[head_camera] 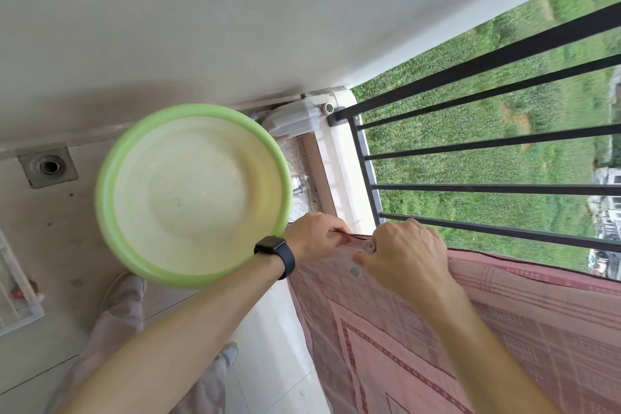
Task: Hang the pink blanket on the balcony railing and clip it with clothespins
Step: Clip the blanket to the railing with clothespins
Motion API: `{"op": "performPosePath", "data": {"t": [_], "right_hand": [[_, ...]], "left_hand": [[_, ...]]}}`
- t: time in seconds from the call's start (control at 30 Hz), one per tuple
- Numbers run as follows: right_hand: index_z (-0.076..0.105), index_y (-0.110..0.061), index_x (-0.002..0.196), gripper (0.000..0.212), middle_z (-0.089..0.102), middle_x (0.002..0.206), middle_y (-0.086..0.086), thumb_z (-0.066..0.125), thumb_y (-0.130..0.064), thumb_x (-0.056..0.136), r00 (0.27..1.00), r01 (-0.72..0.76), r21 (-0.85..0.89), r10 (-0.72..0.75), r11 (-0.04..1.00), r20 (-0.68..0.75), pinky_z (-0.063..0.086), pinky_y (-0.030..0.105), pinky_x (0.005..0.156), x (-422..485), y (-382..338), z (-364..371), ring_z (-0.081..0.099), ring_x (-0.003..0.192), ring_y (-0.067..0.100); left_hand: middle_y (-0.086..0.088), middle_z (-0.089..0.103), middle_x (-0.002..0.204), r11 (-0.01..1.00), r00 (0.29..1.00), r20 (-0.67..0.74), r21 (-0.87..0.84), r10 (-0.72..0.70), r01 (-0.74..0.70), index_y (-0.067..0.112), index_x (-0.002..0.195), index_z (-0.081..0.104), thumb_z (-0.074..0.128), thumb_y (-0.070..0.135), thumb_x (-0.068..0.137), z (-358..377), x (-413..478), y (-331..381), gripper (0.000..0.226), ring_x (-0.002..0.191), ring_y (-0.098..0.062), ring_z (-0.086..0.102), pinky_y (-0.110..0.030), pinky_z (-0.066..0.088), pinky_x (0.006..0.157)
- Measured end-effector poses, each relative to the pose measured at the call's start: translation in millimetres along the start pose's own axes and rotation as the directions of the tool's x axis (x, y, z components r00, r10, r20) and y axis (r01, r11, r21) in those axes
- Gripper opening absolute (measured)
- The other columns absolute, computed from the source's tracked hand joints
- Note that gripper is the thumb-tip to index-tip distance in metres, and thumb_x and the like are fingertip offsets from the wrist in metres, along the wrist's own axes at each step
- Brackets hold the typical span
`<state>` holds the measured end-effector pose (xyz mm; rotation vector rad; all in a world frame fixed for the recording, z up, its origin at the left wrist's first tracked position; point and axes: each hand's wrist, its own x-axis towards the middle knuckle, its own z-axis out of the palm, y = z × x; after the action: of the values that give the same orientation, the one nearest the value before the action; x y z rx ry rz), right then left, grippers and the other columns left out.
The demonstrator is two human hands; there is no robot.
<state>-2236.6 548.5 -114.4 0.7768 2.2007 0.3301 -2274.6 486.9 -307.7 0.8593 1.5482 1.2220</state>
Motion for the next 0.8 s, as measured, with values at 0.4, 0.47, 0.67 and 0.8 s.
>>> {"op": "performPosePath", "data": {"t": [0.4, 0.47, 0.67, 0.8], "right_hand": [[0.073, -0.017, 0.090, 0.033, 0.069, 0.073, 0.002, 0.074, -0.050, 0.083, 0.999, -0.028, 0.262, 0.039, 0.965, -0.035, 0.043, 0.024, 0.050, 45, -2, -16, 0.053, 0.051, 0.012], [0.074, -0.014, 0.087, 0.030, 0.067, 0.069, 0.003, 0.076, -0.044, 0.084, 0.999, -0.034, 0.254, 0.035, 0.967, 0.003, 0.041, 0.023, 0.049, 52, -3, -17, 0.048, 0.048, 0.012], [0.070, -0.007, 0.097, 0.028, 0.069, 0.086, 0.009, 0.079, -0.030, 0.084, 0.995, 0.015, 0.149, -0.029, 0.989, 0.094, 0.060, 0.037, 0.077, 72, -12, -12, 0.067, 0.080, 0.025], [0.050, -0.011, 0.069, 0.032, 0.059, 0.071, 0.004, 0.077, -0.020, 0.084, 0.985, 0.062, 0.052, -0.070, 0.997, 0.160, 0.052, 0.032, 0.069, 84, -20, -15, 0.060, 0.072, 0.022]], "left_hand": [[0.005, 0.054, 0.068, 0.996, 0.992, -0.120, 0.080, 0.033, -0.024, 0.017, 0.081, 0.067, 0.057, 0.034, 0.095, 9, 2, -3, 0.024, 0.068, -0.018, 0.046, -0.024, 0.027, 0.055], [0.010, 0.057, 0.072, 0.999, 0.995, -0.094, 0.037, 0.029, -0.026, 0.023, 0.093, 0.074, 0.060, 0.036, 0.093, 5, 3, -4, 0.020, 0.070, -0.012, 0.047, -0.015, 0.028, 0.055], [0.023, 0.052, 0.055, 1.000, 0.996, -0.084, 0.010, -0.001, 0.002, 0.029, 0.084, 0.073, 0.063, 0.036, 0.087, -1, 3, -1, 0.013, 0.061, 0.004, 0.051, -0.011, 0.028, 0.051], [0.020, 0.051, 0.057, 0.997, 0.997, -0.071, 0.077, 0.007, -0.001, 0.029, 0.085, 0.072, 0.061, 0.033, 0.090, -1, 4, -5, 0.012, 0.062, 0.001, 0.052, -0.011, 0.026, 0.049]]}}
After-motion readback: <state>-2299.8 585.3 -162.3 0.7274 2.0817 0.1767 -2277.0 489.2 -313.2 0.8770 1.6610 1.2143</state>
